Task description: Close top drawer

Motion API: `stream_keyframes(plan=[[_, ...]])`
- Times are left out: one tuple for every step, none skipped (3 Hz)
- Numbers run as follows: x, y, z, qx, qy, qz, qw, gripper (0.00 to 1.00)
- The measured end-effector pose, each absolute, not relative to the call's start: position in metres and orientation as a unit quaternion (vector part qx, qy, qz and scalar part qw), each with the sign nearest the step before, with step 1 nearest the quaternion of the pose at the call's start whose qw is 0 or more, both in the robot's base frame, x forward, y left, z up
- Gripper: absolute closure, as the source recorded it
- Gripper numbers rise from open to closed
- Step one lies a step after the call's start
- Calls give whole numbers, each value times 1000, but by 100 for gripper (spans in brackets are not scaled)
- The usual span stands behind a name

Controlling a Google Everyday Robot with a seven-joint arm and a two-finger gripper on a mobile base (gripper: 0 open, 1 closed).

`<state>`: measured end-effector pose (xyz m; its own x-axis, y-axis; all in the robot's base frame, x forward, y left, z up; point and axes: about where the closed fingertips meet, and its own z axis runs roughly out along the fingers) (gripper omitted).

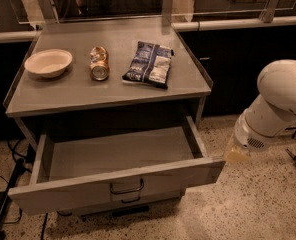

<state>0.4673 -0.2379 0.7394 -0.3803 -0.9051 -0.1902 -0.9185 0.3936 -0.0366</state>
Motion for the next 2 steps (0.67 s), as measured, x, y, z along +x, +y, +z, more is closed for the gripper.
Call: stream_keyframes(plan=[[466, -239, 740, -549, 830, 37, 89, 100], [451, -250, 738, -545, 833, 34, 84, 100]])
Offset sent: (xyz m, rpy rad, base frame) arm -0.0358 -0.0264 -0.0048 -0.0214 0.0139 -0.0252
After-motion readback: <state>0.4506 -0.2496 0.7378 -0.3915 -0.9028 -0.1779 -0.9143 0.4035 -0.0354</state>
